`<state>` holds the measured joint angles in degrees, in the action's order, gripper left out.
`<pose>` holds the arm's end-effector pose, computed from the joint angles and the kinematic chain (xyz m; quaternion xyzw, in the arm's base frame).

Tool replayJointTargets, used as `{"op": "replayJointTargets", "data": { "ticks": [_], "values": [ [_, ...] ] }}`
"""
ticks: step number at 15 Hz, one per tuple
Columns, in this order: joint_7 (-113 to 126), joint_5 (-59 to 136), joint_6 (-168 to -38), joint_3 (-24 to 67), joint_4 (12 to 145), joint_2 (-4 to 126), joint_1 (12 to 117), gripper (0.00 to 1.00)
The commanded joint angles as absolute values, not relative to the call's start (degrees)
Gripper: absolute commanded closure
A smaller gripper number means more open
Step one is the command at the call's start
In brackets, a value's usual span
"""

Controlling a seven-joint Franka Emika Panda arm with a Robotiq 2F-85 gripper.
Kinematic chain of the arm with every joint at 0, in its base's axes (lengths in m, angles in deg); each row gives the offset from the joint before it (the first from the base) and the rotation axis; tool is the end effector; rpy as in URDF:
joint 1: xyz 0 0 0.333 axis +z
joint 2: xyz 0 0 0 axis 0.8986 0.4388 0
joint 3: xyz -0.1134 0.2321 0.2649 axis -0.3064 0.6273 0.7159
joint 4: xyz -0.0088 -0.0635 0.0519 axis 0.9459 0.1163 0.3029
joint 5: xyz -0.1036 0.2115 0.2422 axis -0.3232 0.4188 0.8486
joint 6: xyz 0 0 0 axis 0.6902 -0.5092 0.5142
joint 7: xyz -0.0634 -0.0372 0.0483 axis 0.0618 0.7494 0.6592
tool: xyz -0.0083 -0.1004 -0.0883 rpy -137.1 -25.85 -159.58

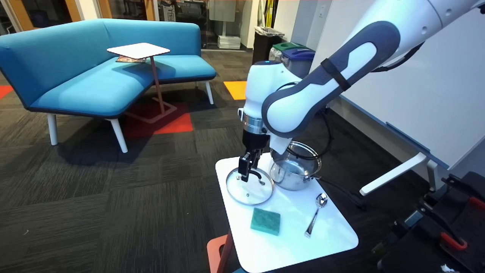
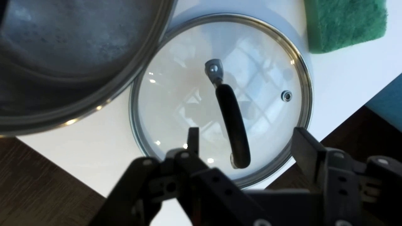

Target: Pick up the sponge from the pot and put it on the table, then pick up the lid and put it on the pot

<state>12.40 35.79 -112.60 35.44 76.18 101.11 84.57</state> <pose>0.6005 0.3279 0.1037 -0.9606 -0.2737 0.0305 0.0371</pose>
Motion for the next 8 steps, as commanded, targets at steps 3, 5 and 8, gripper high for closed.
{"op": "replayJointTargets", "data": {
  "ticks": [3,5,8],
  "values": [
    [13.64,35.68,-108.81,35.93,71.0,103.87,84.68,0.71],
    [13.53,35.74,-108.42,35.88,70.2,104.33,84.69,0.84],
    [12.67,35.87,-108.35,35.59,70.73,103.27,84.66,1.0]
  ]
}}
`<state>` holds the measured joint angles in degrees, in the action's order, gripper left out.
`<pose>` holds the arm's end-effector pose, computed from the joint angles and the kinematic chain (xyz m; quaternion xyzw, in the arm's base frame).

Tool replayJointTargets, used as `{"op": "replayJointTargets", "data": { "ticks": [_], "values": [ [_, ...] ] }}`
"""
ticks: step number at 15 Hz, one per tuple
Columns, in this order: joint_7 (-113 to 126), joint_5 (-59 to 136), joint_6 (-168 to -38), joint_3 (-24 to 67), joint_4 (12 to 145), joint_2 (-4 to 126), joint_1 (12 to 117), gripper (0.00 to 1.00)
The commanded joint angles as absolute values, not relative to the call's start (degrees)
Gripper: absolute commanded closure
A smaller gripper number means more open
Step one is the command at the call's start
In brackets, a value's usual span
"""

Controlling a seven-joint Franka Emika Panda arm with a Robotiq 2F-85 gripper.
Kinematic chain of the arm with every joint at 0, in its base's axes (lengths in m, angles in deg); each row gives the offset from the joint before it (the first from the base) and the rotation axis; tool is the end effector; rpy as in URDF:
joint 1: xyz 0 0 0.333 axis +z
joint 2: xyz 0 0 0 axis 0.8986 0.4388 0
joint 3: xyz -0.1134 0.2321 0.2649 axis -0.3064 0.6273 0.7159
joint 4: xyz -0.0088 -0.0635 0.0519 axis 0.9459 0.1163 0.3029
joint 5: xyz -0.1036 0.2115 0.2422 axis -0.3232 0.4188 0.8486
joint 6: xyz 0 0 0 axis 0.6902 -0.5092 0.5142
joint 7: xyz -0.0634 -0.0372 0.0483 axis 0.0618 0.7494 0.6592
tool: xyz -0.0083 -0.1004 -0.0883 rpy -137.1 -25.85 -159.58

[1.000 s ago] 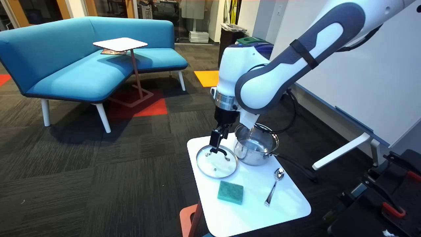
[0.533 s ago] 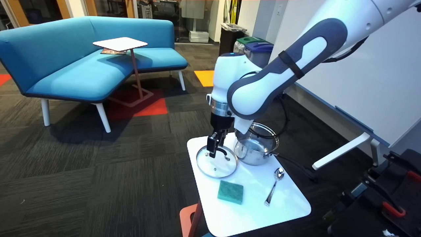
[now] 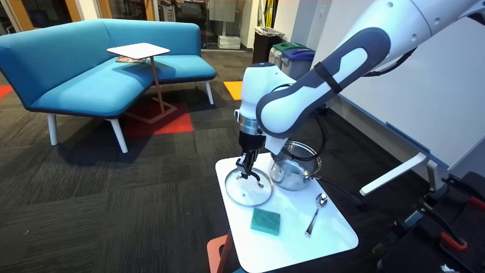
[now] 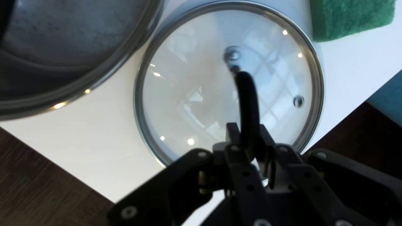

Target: Pick up the sponge from the pot and put it on the table, then pick up the lid and put it on the pot

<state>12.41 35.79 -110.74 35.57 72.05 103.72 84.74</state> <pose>0.6101 0.3333 0.0938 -0.9609 -0.2720 0.0337 0.0383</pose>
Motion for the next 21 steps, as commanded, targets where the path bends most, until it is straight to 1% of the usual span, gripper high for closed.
{"op": "replayJointTargets", "data": {
  "ticks": [1,2,10,18,21],
  "values": [
    [12.83,35.88,-108.83,35.7,71.58,102.36,84.45,0.98],
    [12.41,35.98,-109.2,35.61,72.7,101.15,84.31,0.96],
    [13.91,37.46,-111.94,37.24,82.91,88.6,80.2,0.96],
    [22.04,43.68,-116.45,43.4,91.49,80.96,72.69,0.96],
    [18.06,43.93,-116.76,40.99,95.5,77.64,73.31,0.96]
  ]
}}
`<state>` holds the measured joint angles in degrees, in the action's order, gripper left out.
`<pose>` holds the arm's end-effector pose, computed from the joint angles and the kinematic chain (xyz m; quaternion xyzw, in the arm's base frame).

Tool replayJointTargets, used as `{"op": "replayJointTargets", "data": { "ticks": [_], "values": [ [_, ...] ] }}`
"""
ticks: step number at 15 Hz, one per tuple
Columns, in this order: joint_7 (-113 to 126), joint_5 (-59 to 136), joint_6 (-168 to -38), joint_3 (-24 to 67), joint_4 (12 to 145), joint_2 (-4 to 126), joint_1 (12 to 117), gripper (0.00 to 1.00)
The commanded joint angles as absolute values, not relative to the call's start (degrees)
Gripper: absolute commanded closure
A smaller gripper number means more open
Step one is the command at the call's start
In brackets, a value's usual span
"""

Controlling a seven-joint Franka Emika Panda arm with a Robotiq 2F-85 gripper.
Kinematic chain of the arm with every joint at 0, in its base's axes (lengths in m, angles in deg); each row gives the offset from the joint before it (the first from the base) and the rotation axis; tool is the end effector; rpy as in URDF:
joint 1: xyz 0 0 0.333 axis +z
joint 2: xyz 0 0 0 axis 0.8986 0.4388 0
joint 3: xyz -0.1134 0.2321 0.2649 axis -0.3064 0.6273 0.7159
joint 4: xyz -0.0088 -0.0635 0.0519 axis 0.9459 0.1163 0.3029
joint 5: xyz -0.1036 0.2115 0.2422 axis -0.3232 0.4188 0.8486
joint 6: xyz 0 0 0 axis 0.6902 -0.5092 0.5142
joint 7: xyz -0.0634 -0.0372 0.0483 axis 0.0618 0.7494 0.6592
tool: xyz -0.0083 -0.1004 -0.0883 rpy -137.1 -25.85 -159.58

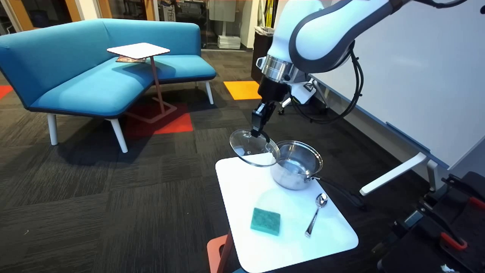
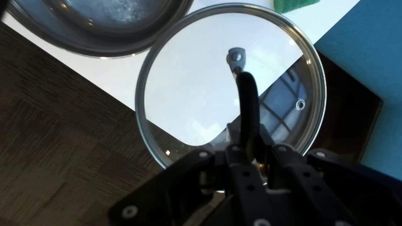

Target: Pick up the sponge from the pot and put it on the table, then pick up the lid and put it on the pot

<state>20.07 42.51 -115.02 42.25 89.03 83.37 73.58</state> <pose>0.6052 0.2687 0.2470 -0.9607 -0.2566 -0.0333 0.1002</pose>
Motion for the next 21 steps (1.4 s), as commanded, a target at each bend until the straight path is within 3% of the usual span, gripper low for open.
{"op": "replayJointTargets", "data": {
  "ticks": [1,10,21],
  "values": [
    [16.46,43.88,-116.93,39.91,96.97,76.59,73.58,0.96],
    [6.65,44.97,-119.6,33.02,106.71,72.55,72.36,0.96],
    [7.73,47.07,-118.08,33.5,106.67,73.97,70.93,0.96]
  ]
}}
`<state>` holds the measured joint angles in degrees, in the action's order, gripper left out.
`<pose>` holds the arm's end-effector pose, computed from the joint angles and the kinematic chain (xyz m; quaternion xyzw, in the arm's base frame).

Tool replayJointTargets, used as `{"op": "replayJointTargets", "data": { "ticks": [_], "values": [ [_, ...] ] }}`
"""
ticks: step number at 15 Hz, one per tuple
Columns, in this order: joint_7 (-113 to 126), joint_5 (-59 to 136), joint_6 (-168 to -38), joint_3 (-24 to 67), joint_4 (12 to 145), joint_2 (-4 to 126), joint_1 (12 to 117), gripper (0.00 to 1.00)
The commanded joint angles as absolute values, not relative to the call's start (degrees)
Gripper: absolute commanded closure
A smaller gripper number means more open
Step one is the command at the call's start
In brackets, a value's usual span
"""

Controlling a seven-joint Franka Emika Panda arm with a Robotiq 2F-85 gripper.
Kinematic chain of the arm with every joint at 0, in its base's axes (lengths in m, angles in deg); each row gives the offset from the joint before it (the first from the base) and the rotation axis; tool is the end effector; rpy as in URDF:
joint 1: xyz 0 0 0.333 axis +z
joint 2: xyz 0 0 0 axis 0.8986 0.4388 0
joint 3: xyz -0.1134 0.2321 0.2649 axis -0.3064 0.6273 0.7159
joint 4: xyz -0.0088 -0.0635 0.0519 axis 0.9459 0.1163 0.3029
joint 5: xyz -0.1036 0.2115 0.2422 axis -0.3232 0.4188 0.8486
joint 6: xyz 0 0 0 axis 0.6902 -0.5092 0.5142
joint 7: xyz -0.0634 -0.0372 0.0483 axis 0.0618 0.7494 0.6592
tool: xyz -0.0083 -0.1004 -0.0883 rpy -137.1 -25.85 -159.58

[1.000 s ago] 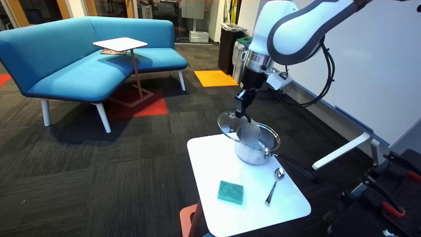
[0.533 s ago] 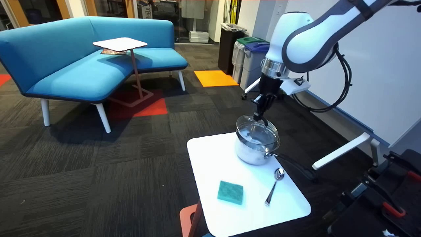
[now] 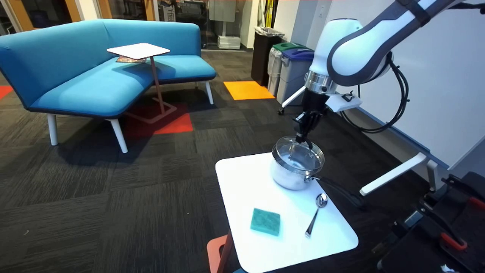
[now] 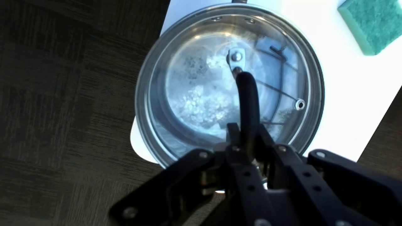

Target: Pick up the sponge from the pot and put it on the table, then pick up the lid and put it on the pot

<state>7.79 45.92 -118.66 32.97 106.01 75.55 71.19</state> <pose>0.5591 0.1401 0.2241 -0.9972 -0.0518 0.0193 0.0495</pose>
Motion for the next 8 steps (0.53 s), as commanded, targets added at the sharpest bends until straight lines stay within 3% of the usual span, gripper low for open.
{"op": "replayJointTargets", "data": {
  "ticks": [1,8],
  "values": [
    [7.52,46.91,-117.84,33.39,106.43,74.12,71.12,0.96],
    [6.68,46.23,-116.47,32.97,104.28,76.03,72.0,0.96]
  ]
}}
